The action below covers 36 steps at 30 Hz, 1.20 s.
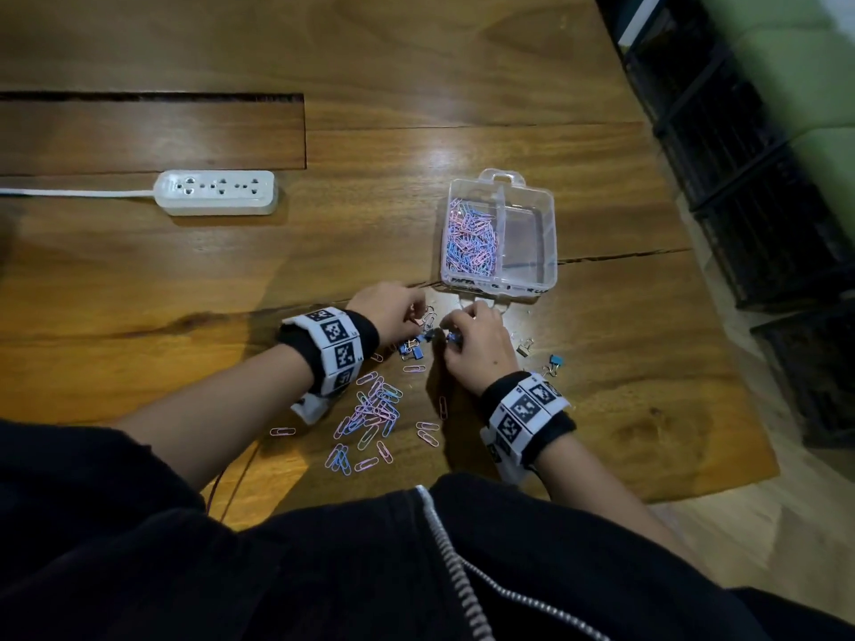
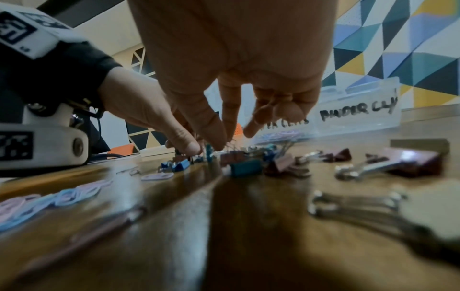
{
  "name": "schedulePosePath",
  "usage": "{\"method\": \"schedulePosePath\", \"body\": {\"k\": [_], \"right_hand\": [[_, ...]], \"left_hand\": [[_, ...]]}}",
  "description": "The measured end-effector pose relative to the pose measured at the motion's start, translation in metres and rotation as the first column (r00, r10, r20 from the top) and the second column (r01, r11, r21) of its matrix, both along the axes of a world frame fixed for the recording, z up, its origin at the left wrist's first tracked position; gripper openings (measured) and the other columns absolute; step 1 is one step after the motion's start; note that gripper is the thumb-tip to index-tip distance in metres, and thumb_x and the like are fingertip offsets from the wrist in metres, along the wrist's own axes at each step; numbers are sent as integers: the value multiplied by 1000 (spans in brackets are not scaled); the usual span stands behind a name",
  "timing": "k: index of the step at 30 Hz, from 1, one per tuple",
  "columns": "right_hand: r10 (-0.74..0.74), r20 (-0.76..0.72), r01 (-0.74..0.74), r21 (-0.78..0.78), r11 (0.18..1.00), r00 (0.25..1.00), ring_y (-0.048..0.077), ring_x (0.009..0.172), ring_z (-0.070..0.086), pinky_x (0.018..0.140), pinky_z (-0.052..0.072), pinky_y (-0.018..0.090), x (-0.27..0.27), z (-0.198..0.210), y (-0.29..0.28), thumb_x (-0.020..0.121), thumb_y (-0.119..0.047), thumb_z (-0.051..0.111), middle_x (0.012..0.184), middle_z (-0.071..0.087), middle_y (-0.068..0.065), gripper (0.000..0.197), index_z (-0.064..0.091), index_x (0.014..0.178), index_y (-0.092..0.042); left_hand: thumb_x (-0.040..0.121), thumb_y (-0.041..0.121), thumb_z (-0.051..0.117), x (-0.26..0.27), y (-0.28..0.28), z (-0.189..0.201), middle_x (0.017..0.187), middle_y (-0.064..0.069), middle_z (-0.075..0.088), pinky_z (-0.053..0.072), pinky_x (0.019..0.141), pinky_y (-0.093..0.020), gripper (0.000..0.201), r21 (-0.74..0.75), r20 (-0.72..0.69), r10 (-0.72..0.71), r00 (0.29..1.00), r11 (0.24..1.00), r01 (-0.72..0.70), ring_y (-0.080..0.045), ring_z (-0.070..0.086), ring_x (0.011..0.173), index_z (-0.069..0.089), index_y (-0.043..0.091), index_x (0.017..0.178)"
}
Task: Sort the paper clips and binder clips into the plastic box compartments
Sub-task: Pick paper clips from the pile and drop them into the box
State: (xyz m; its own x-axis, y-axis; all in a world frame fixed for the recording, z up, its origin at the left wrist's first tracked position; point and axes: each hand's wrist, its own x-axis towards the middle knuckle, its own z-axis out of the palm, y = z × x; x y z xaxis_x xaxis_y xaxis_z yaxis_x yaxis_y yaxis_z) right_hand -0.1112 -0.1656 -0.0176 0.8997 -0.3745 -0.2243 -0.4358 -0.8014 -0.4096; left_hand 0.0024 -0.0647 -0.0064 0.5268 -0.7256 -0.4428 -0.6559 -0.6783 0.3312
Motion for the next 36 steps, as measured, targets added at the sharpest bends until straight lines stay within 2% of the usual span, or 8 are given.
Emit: {"method": "schedulePosePath", "body": {"k": [6, 13, 18, 23, 25, 29, 33, 36], "right_hand": [[16, -54, -18, -36, 999, 998, 28, 106, 42, 87, 39, 36, 18, 0, 6, 86, -15, 48, 112, 48, 12, 30, 58, 113, -13], [51, -92, -58, -74, 996, 994, 28, 103, 48, 83, 41, 34, 24, -2, 0, 86, -9, 53, 112, 49, 14, 19, 59, 103, -5], [88, -105, -101, -121, 987, 991, 28, 105, 47, 83, 42, 35, 20, -9, -3, 88, -9, 49, 113, 49, 13, 21, 53, 108, -4], [-18, 13, 17, 24, 1000, 1000, 22, 100, 47, 87, 41, 30, 2, 5, -4, 88, -9, 47, 108, 49, 9, 13, 53, 100, -6], [-35, 42, 30, 113, 993, 999, 19, 98, 47, 92, 42, 31, -11, 14, 5, 90, -12, 46, 107, 50, 9, 12, 52, 98, -6], [64, -54, -51, 212, 976, 996, 12, 93, 43, 86, 38, 21, -34, 11, 33, 92, -17, 44, 107, 52, 6, 15, 52, 100, -7], [121, -57, -108, 183, 977, 991, 18, 109, 43, 100, 36, 30, -31, -4, 48, 93, -17, 42, 115, 52, 7, 21, 53, 107, -7], [178, -26, -172, 155, 973, 984, 19, 106, 45, 97, 39, 33, -30, -8, 53, 91, -13, 43, 114, 55, 6, 21, 56, 108, -8]], "left_hand": [[87, 15, 57, 1, 0, 0, 113, -6, 61, 49, 85, -31, 21, -42, -50, 59, 997, 997, -61, -21, 57, 103, 59, 15, 108], [88, 16, 57, -1, 2, -1, 115, -8, 60, 49, 91, -36, 24, -56, -63, 78, 995, 995, -82, -22, 56, 105, 58, 13, 112], [89, 10, 54, -2, 3, -1, 117, -10, 60, 46, 91, -30, 24, -104, -117, 68, 991, 991, -81, -23, 56, 108, 59, 10, 112], [86, -2, 54, -6, 15, 10, 118, -5, 59, 42, 85, -21, 29, -243, -258, 97, 961, 956, -161, -14, 54, 103, 60, 9, 112], [85, 4, 57, -5, 25, 10, 119, -2, 57, 40, 88, -24, 28, -232, -170, 125, 977, 959, -163, -15, 50, 108, 59, 14, 111], [87, 20, 55, -8, 51, 7, 123, -6, 49, 42, 92, -32, 31, -11, 73, 253, 965, 967, -253, -23, 43, 116, 52, 17, 118], [89, 21, 53, -22, 62, 0, 128, -11, 44, 39, 98, -34, 34, 52, 10, 262, 965, 964, -262, -26, 39, 120, 49, 14, 122], [90, 20, 50, -37, 66, -5, 123, -8, 46, 38, 95, -29, 27, 11, -24, 173, 985, 985, -173, -21, 41, 116, 53, 15, 117]]}}
